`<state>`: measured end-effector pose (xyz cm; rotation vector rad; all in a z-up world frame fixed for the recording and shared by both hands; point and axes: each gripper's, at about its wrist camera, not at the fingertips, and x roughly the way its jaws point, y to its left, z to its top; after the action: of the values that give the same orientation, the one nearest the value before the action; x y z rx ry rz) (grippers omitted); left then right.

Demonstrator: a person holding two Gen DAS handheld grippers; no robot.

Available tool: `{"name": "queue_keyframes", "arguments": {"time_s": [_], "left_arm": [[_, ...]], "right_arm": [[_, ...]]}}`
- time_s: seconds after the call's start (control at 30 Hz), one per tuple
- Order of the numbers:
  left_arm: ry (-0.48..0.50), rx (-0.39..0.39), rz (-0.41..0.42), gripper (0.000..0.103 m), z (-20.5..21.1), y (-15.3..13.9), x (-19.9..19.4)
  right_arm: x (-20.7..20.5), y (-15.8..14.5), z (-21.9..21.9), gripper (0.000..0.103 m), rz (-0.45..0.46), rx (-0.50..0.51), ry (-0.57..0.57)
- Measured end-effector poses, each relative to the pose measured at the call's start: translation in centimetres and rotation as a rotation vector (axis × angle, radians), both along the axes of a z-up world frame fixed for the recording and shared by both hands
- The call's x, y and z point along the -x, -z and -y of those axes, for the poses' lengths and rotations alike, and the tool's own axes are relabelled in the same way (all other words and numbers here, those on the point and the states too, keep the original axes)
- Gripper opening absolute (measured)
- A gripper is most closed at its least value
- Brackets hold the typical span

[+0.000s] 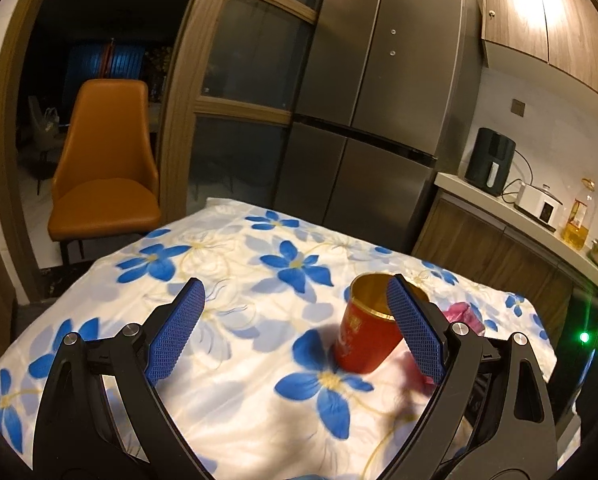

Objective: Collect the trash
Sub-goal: 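Grasp the pink plastic bag with the right tool and lift it, then grasp the red paper cup rim with the left tool and lift it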

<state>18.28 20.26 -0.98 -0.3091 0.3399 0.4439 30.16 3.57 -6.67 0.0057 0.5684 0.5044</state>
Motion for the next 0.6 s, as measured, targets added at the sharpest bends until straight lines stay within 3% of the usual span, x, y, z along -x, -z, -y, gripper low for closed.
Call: {"name": "queue_keyframes", "arguments": {"time_s": [0.07,0.17,0.37,0.43,0.6], "left_arm": [[0.012,-0.004,-0.009,0.090,0.0,0.0,-0.8],[0.040,0.010,-0.027,0.090,-0.1,0.4,-1.9],[0.075,0.061,-0.071,0.090,-0.9,1.2,-4.0],[0.086,0.058,-0.092,0.084,-1.0,1.6,-4.7],[0.146,0.100,-0.171,0.054,-0.9,2.9,-6.2]], "right_arm": [[0.1,0.1,0.1,0.023,-0.003,-0.002,-0.009],[0.4,0.0,0.5,0.014,0.004,-0.017,-0.014],[1.6,-0.6,1.8,0.012,0.036,-0.041,0.012],[2.1,-0.8,2.2,0.012,0.047,-0.041,0.018],[2.7,-1.2,2.9,0.012,0.063,-0.047,0.019]]}}
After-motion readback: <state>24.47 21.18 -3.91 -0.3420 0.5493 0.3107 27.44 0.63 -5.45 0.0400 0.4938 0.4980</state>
